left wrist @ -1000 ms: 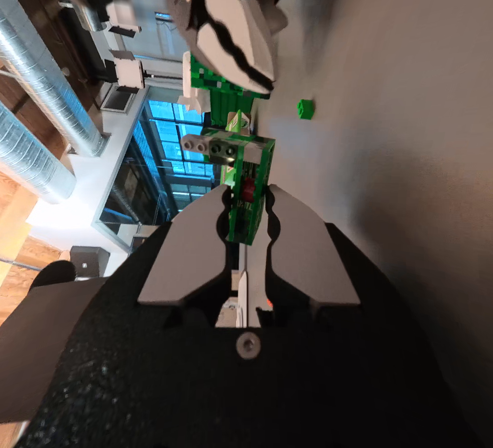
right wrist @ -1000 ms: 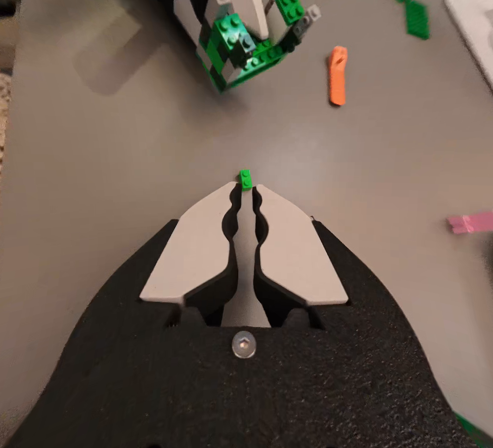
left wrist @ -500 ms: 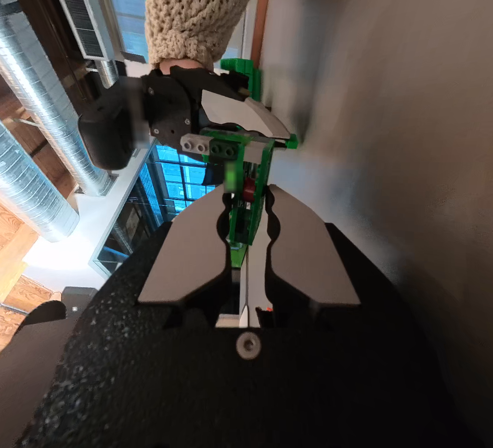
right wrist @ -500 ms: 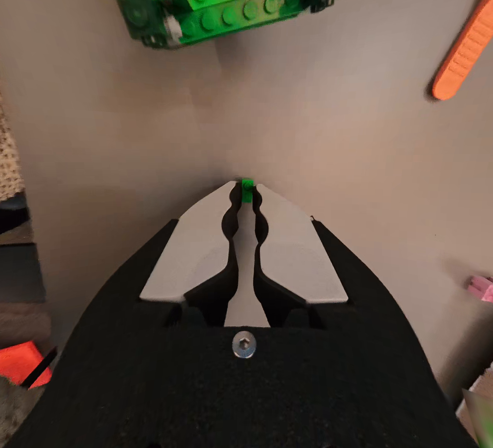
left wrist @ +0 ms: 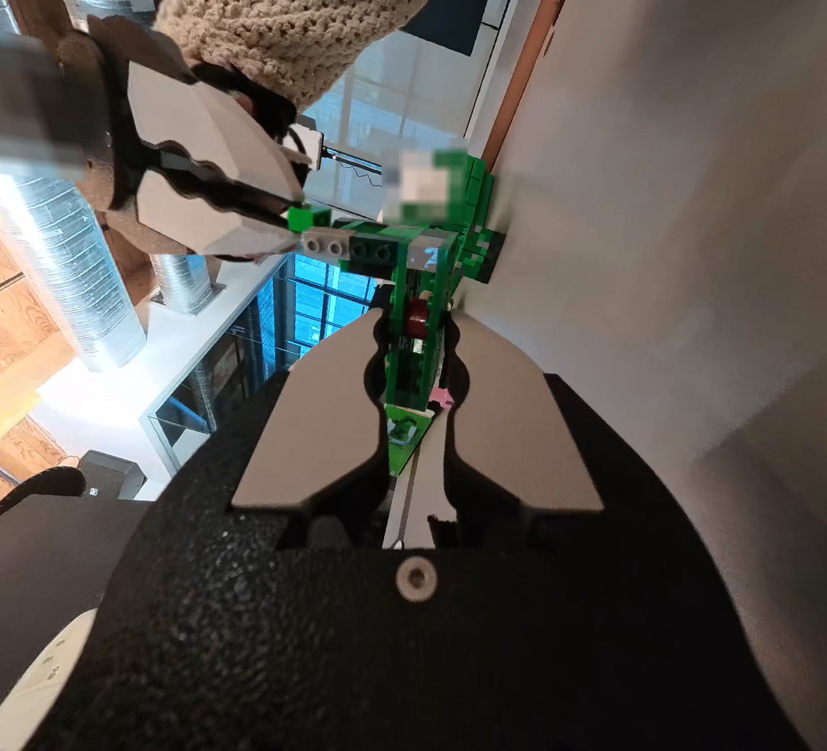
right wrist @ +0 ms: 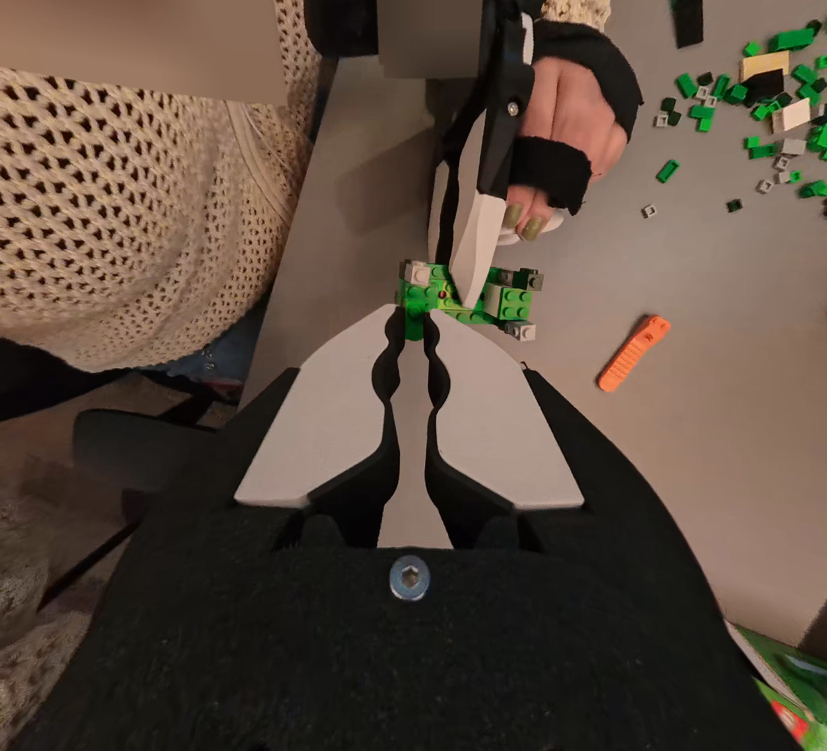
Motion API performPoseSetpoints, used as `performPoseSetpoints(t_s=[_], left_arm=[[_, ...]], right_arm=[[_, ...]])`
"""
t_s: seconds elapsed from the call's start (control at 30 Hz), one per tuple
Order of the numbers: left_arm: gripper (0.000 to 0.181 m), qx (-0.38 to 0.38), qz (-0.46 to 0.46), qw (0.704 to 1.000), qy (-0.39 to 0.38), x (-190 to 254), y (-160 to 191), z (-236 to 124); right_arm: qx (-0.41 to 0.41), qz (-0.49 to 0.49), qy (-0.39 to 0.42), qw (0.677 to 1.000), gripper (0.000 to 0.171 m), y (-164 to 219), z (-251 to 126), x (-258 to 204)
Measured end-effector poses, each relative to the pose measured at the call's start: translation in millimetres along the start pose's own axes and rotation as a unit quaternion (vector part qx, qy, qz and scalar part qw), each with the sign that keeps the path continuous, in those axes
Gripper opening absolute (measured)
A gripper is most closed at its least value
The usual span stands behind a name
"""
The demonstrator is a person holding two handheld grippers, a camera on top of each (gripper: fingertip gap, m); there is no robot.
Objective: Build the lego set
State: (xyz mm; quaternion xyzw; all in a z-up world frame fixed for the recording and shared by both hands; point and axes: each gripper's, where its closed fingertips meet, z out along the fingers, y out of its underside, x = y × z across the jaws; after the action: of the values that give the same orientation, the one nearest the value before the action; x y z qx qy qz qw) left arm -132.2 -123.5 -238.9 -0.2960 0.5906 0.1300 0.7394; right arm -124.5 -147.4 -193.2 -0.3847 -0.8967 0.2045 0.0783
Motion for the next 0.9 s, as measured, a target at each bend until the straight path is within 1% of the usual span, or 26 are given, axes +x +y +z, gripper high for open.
performPoseSetpoints(t_s=[0.2,0.4,0.6,0.67,0.77,0.9], left_arm=[[0.022,0.007,0.008,1.000,0.005,2.9,-4.0,-1.2],[0.022,0.008,0.012,1.000,0.003,3.1,-4.7,-1.6],[0.022,0.006,0.011,1.000,0.001,2.8,-4.8,-1.5],[0.021,0.003,0.012,1.000,-0.003,1.6,-4.5,-1.3],[0.021,0.001,0.004,1.000,-0.010,-2.1,-4.1,-1.5],[0.020,-0.003,-0.005,1.000,-0.014,-4.6,-1.4,-1.6]], right_arm=[[-0.004,-0.009,0.005,1.000,0.007,-10.3,3.9,-3.1],[-0.036,-0.006,0.002,0.999,0.007,-7.3,10.0,-3.3],[-0.034,0.001,0.003,0.999,0.007,-9.6,10.6,-2.9],[-0.026,0.001,0.016,1.000,0.007,-10.6,9.4,-0.1],[0.016,0.005,0.042,0.999,0.007,-16.4,4.5,4.6],[0.059,0.015,0.050,0.997,0.007,-18.1,-0.1,2.8]])
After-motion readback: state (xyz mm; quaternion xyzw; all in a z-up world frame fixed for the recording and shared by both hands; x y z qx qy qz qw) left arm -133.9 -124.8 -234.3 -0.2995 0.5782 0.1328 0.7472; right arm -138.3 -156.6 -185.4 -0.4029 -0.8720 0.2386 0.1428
